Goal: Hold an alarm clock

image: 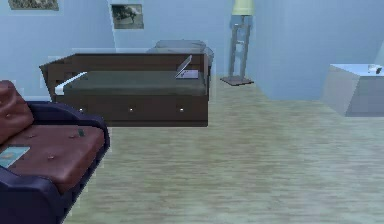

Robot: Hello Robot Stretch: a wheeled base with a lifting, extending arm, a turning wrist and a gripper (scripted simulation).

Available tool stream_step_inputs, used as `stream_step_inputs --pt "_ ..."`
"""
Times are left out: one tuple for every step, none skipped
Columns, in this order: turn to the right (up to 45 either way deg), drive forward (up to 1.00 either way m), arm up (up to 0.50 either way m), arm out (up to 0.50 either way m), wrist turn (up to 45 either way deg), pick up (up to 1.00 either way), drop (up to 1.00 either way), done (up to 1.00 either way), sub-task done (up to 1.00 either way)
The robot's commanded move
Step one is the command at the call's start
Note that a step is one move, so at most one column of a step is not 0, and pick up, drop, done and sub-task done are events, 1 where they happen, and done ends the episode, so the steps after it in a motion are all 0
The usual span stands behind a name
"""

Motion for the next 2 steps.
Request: stream_step_inputs --pt "0.0 0.0 0.12 0.0 0.0 0.0 0.0 0.0 0.0" --pt "0.0 0.0 0.0 0.46 0.0 0.0 0.0 0.0 0.0"
